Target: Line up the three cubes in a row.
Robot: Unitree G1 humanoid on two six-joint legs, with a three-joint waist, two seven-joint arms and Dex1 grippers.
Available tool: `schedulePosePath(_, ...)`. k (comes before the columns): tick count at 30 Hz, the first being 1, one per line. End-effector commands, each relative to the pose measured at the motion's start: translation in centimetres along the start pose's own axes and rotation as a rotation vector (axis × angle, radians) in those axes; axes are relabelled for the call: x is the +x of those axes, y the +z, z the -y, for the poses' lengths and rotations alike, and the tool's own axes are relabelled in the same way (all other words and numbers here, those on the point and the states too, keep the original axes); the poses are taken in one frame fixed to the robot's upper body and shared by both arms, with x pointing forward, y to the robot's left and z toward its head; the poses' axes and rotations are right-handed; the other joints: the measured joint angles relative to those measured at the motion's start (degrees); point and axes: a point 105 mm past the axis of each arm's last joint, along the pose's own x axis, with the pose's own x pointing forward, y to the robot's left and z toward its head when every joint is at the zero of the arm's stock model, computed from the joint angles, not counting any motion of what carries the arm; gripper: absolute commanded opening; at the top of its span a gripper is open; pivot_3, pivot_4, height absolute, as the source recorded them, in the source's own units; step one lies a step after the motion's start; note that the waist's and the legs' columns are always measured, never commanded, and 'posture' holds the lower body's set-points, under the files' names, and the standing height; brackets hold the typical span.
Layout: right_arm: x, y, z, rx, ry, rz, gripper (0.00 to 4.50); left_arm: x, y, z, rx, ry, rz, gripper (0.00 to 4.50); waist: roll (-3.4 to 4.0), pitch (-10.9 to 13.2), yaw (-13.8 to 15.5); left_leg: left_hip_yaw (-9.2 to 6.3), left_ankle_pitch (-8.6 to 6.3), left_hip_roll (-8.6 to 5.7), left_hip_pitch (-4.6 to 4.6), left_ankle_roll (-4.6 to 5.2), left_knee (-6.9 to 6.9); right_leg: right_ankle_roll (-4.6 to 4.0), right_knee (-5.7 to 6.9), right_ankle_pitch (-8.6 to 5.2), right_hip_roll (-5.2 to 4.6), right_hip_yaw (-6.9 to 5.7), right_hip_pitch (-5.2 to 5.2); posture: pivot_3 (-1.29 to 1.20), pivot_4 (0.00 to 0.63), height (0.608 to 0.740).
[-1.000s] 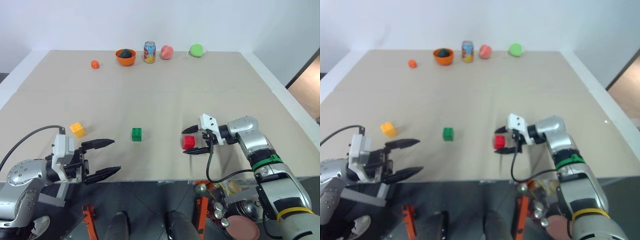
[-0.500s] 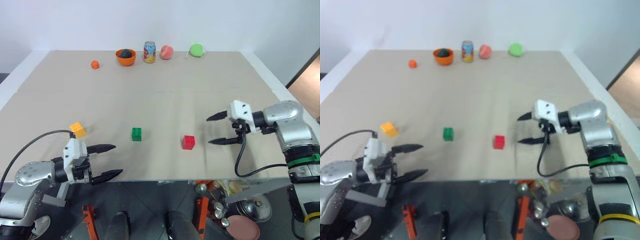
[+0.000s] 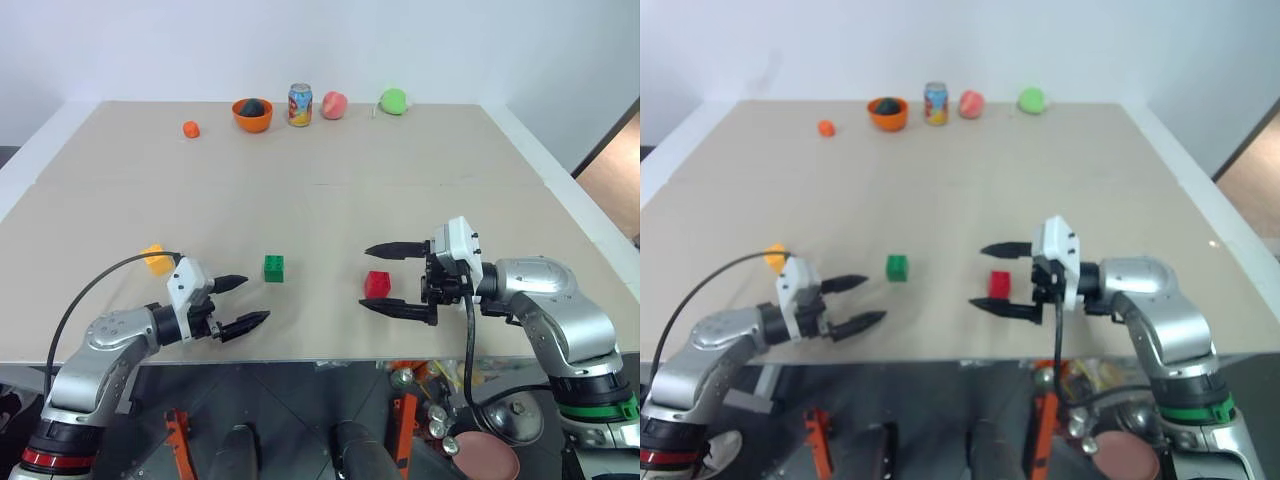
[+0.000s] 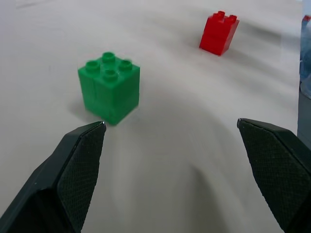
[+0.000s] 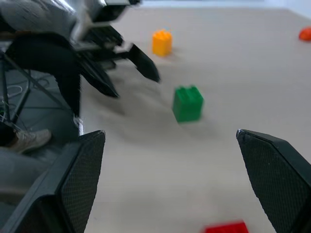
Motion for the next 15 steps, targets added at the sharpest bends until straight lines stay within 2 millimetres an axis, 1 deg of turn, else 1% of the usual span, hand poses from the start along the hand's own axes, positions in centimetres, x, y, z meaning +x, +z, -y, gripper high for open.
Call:
schedulePosePath(1,0.1,1.2,-0.6,-0.017,-0.016,0.042,4.47,-0.1,0.1,-1.0,0.045,-0.017,-0.009,4.50,0.00,0.00,0.00,0.00,0.01,0.00,0.00,0.01,0.00,-0.03,0.00,0.02,0.00,0.00,0.00,0.00,0.150,0.740)
schedulePosePath(8,-0.2,1.6,-0.8,-0.013,-0.051,0.057,4.47,-0.8,0.1,-3.7,0.117,-0.059,-0.060,4.50,0.00,0.00,0.02,0.01,0.02,0.00,-0.05,0.02,0.02,-0.06,0.00,0.04,-0.01,-0.03,-0.05,0.00,0.150,0.740)
schedulePosePath(11,-0.4,1.7,-1.0,-0.012,-0.067,0.059,4.47,-0.3,0.5,-4.5,0.136,-0.094,-0.056,4.50,0.00,0.00,0.04,0.00,0.02,0.00,-0.10,0.02,0.01,-0.03,-0.01,0.01,-0.01,-0.03,-0.07,0.00,0.150,0.740)
schedulePosePath(15,-0.4,1.9,-1.4,-0.011,-0.077,0.061,4.47,1.0,1.0,-4.8,0.158,-0.158,-0.039,4.50,0.00,0.00,0.09,-0.02,0.02,0.00,-0.17,0.02,0.01,0.03,-0.01,-0.03,-0.01,-0.03,-0.08,0.00,0.150,0.740)
